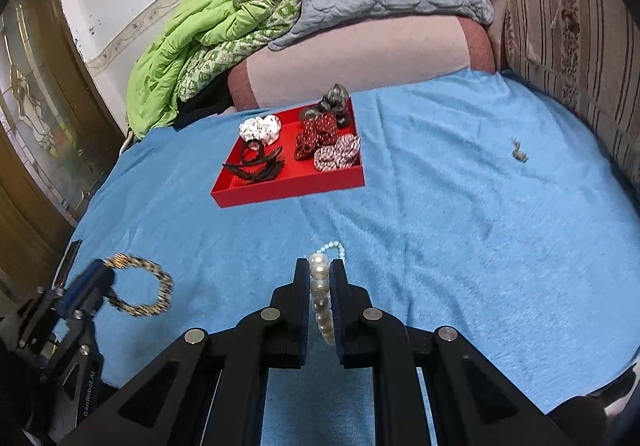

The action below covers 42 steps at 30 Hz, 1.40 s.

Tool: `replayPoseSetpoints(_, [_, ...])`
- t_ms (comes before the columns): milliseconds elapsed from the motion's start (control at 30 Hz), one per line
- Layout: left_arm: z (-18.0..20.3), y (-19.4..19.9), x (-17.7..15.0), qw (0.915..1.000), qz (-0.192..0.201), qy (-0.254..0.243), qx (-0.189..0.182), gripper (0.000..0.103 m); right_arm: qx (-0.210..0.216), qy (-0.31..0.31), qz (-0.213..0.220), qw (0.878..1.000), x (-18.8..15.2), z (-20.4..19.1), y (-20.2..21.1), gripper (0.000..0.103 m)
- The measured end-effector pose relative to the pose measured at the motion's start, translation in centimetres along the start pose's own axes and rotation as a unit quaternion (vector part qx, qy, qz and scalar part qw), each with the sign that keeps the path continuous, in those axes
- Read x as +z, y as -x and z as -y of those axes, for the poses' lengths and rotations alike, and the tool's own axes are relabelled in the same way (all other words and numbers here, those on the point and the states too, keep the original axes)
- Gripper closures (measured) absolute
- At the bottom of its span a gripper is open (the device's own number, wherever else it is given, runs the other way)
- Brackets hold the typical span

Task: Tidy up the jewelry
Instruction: 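Lift the leopard bracelet with the left tool while the right tool lifts the pearl bracelet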

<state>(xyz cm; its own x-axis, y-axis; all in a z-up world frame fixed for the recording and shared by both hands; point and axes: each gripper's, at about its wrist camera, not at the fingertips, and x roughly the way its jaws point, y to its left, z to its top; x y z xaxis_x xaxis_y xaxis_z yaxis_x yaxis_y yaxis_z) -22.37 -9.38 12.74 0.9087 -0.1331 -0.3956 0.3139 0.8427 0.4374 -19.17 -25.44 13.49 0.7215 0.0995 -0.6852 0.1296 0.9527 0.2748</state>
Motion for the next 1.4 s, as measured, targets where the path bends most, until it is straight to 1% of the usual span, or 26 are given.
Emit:
replayPoseSetpoints(33, [0.3, 0.5, 0.1, 0.9996, 0.017, -0.014, 0.02, 0.097, -0.001, 0.001, 0.003, 1.0, 0.1, 0.0, 0.1, 0.092])
replayPoseSetpoints(100, [0.6, 1.3, 0.3, 0.9979, 0.04, -0.031, 0.039, 0.097, -0.003, 0.003, 0.008, 1.0, 0.3, -0.1, 0.5, 0.092])
replayPoseSetpoints(133, [0.8, 1.7, 0.4, 0.9969, 0.052, -0.037, 0.047, 0.097, -0.003, 0.003, 0.01, 1.0, 0.4, -0.1, 0.6, 0.092])
replayPoseSetpoints(233, [1.2, 2.4, 0.5, 0.9949, 0.069, -0.047, 0.057, 0.097, -0.005, 0.0, 0.014, 1.0, 0.5, 0.0, 0.9, 0.092])
replayPoseSetpoints(300, [1.3, 2.7, 0.5, 0.994, 0.075, -0.052, 0.061, 0.097, -0.006, -0.001, 0.016, 1.0, 0.5, 0.1, 1.0, 0.092])
replayPoseSetpoints(400, [1.1, 2.5, 0.5, 0.9949, 0.071, -0.046, 0.055, 0.097, -0.005, -0.003, 0.018, 1.0, 0.6, 0.2, 1.1, 0.092])
replayPoseSetpoints(467, [1.1, 2.4, 0.6, 0.9944, 0.073, -0.047, 0.06, 0.097, -0.003, -0.003, 0.019, 1.0, 0.7, 0.1, 1.2, 0.092])
replayPoseSetpoints(533, [1.0, 2.4, 0.6, 0.9949, 0.071, -0.044, 0.057, 0.097, -0.002, -0.003, 0.02, 1.0, 0.7, 0.0, 1.2, 0.092])
replayPoseSetpoints(600, [1.0, 2.2, 0.5, 0.9961, 0.063, -0.039, 0.048, 0.097, 0.003, -0.005, 0.021, 1.0, 0.8, 0.0, 1.2, 0.092])
replayPoseSetpoints(700, [0.1, 1.4, 0.7, 0.9989, 0.037, -0.015, 0.023, 0.097, 0.007, -0.004, 0.023, 1.0, 1.0, 0.0, 1.2, 0.092])
replayPoseSetpoints(800, [-1.2, 0.4, 0.9, 0.9998, 0.006, 0.02, -0.006, 0.097, 0.008, 0.0, 0.024, 1.0, 1.2, -0.1, 1.1, 0.092])
replayPoseSetpoints(867, [-2.1, -0.2, 1.1, 0.9985, -0.014, 0.045, -0.029, 0.097, 0.007, 0.003, 0.023, 1.0, 1.4, -0.2, 0.9, 0.092])
replayPoseSetpoints(967, [-4.0, -1.5, 1.8, 0.9942, -0.038, 0.081, -0.06, 0.097, 0.008, 0.008, 0.024, 1.0, 2.0, -0.3, 0.6, 0.092])
replayPoseSetpoints(1033, [-5.0, -2.0, 2.3, 0.9921, -0.042, 0.094, -0.072, 0.097, 0.006, 0.015, 0.027, 0.999, 2.5, -0.6, 0.4, 0.092])
replayPoseSetpoints(1167, [-7.0, -3.4, 3.7, 0.9877, -0.05, 0.116, -0.092, 0.097, -0.021, 0.045, 0.028, 0.998, 3.7, -1.6, -0.2, 0.092])
replayPoseSetpoints(1200, [-7.5, -3.9, 4.0, 0.9861, -0.055, 0.124, -0.096, 0.097, -0.022, 0.049, 0.029, 0.998, 4.0, -1.7, -0.4, 0.092])
replayPoseSetpoints(1300, [-9.3, -5.3, 4.8, 0.9783, -0.07, 0.159, -0.113, 0.097, -0.008, 0.053, 0.034, 0.998, 5.0, -2.0, -0.6, 0.092])
replayPoseSetpoints(1367, [-10.8, -6.2, 5.2, 0.9703, -0.079, 0.19, -0.128, 0.097, 0.006, 0.057, 0.042, 0.997, 5.6, -2.2, -0.4, 0.092])
replayPoseSetpoints(1400, [-11.2, -6.5, 5.4, 0.9682, -0.082, 0.196, -0.132, 0.097, 0.011, 0.059, 0.044, 0.997, 5.8, -2.2, -0.3, 0.092])
